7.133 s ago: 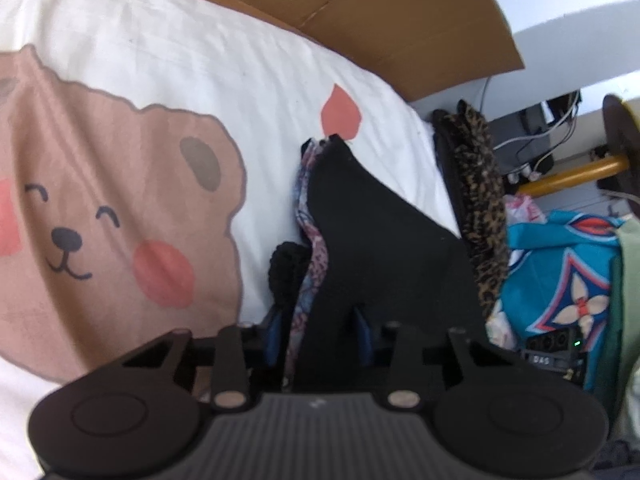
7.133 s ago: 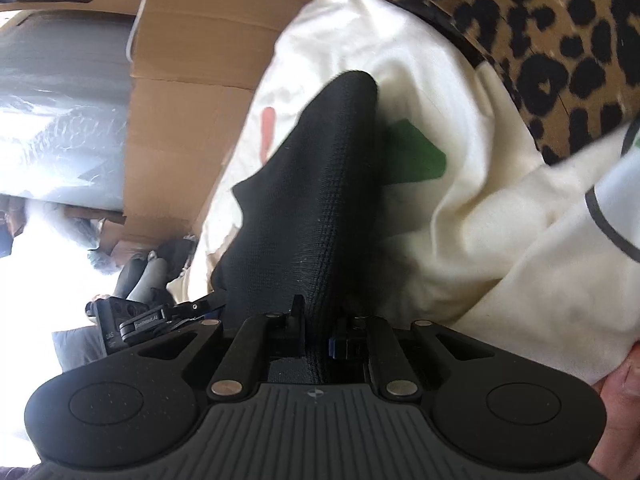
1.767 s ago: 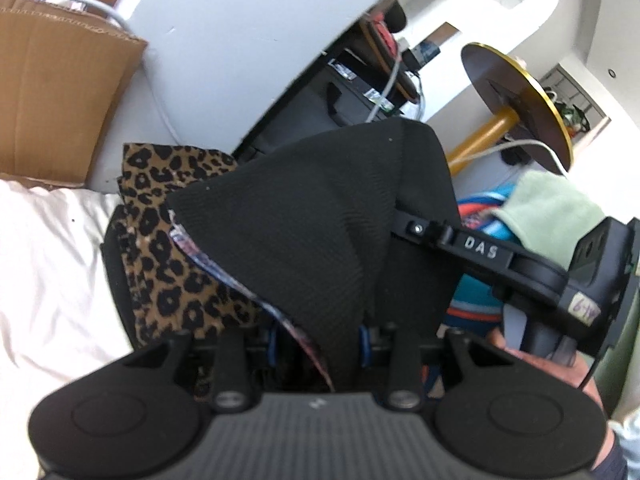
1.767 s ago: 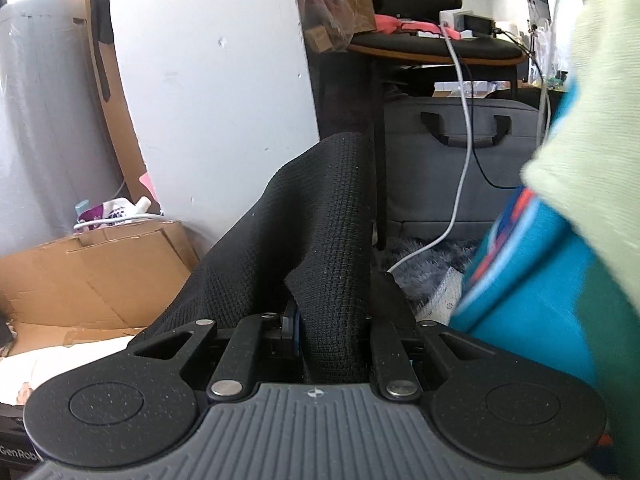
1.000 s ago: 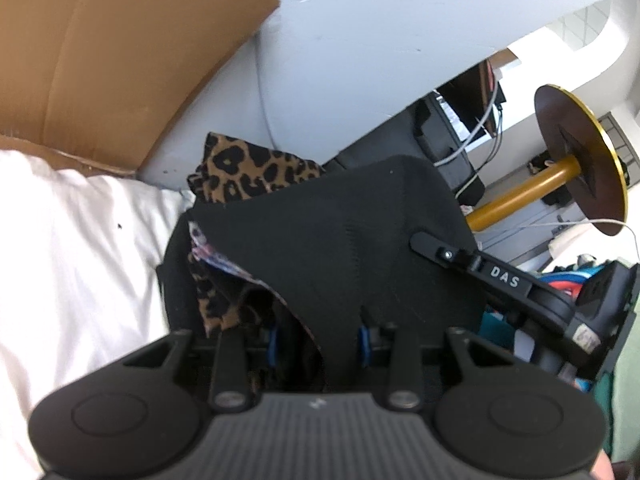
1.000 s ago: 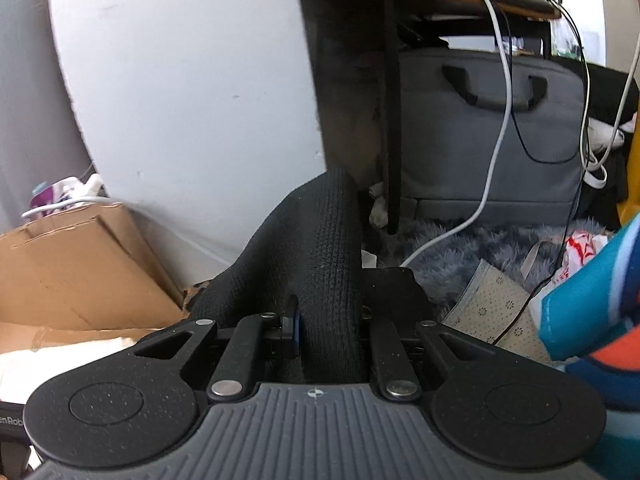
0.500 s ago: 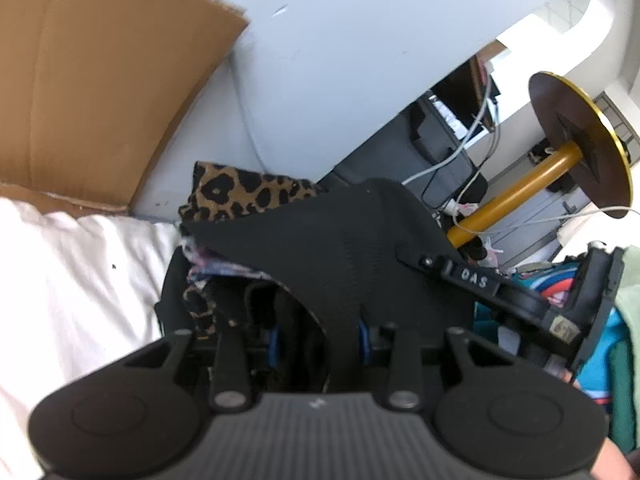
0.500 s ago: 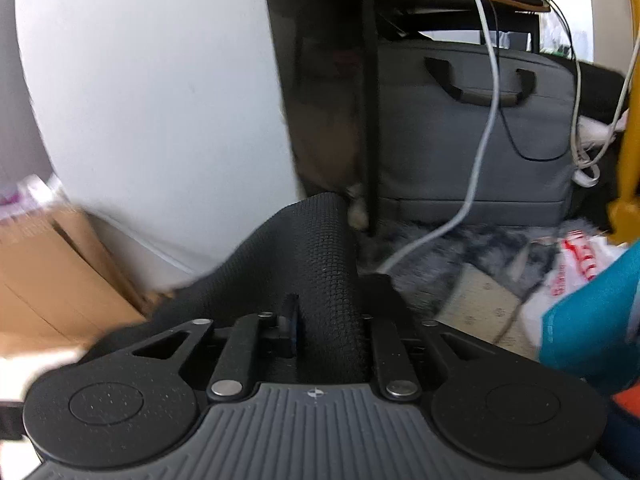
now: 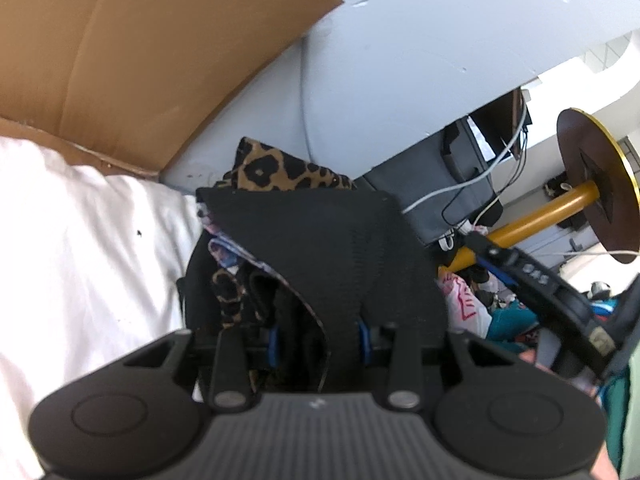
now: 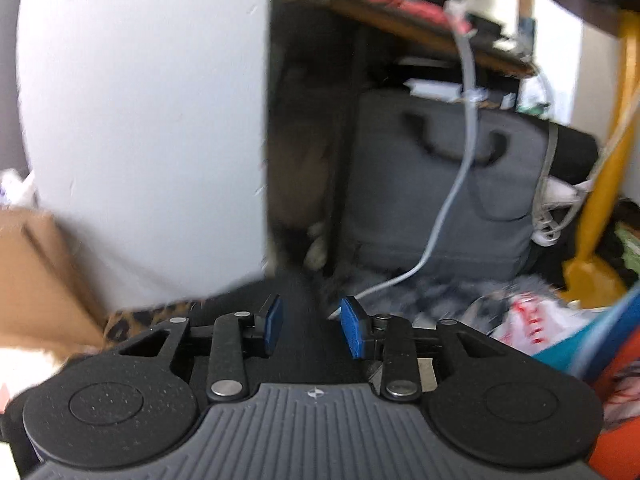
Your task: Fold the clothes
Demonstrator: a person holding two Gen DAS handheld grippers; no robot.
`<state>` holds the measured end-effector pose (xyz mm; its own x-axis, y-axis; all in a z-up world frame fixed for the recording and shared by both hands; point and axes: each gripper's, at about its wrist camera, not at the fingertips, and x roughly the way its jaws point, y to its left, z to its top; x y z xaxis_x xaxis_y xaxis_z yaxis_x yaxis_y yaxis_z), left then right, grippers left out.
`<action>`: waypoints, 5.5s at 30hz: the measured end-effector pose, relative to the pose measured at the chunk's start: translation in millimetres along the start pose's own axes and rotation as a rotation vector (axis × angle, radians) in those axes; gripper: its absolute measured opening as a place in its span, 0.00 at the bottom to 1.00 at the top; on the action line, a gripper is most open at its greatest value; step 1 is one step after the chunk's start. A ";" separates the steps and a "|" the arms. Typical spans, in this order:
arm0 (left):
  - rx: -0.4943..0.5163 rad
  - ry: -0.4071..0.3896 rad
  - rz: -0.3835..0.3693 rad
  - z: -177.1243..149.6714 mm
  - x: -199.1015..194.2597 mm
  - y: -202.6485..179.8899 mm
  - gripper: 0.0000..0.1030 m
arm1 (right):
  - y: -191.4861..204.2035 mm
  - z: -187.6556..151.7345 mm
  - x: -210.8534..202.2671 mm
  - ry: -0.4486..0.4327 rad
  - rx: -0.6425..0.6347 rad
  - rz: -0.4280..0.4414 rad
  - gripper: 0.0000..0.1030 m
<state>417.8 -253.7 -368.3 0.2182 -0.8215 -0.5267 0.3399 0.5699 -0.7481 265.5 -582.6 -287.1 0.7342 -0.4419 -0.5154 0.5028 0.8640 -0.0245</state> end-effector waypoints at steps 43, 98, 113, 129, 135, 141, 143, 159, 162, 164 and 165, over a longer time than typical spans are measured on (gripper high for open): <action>0.292 -0.076 0.066 45.5 -39.9 -53.7 0.39 | 73.1 -67.3 -21.4 0.059 0.111 0.257 0.39; 0.501 0.101 0.430 -85.7 -33.5 -87.1 0.49 | -20.4 -166.2 -112.0 0.158 0.250 0.150 0.44; 0.415 0.264 0.438 -78.1 -145.5 -99.3 0.99 | 12.4 -135.0 -130.1 0.187 0.218 0.240 0.97; 0.347 0.169 0.567 -33.3 -278.8 -129.6 1.00 | 33.3 -60.6 -150.3 0.259 0.074 0.199 0.99; 0.369 0.118 0.601 -4.0 -330.8 -171.0 1.00 | 36.8 -21.1 -183.5 0.323 0.130 0.215 0.99; 0.302 0.015 0.559 6.6 -393.0 -206.8 1.00 | 48.8 10.1 -219.4 0.387 0.165 0.319 1.00; 0.270 0.003 0.553 3.4 -410.1 -212.9 1.00 | 51.2 19.4 -233.0 0.406 0.180 0.337 1.00; 0.165 -0.099 0.655 -26.0 -511.8 -267.9 1.00 | 45.5 83.9 -351.9 0.438 0.187 0.398 1.00; 0.152 -0.107 0.679 -34.6 -527.9 -277.2 1.00 | 47.8 85.2 -367.7 0.456 0.171 0.418 1.00; 0.156 -0.109 0.682 -41.3 -537.7 -283.7 1.00 | 51.9 82.9 -377.6 0.471 0.145 0.417 1.00; 0.160 -0.107 0.678 -44.5 -542.4 -286.0 1.00 | 54.5 82.1 -382.6 0.472 0.125 0.413 1.00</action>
<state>161.4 29.5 113.4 0.5156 -0.2875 -0.8072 0.2259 0.9543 -0.1956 49.4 -386.3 -20.9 0.6132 0.0996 -0.7836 0.2920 0.8932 0.3420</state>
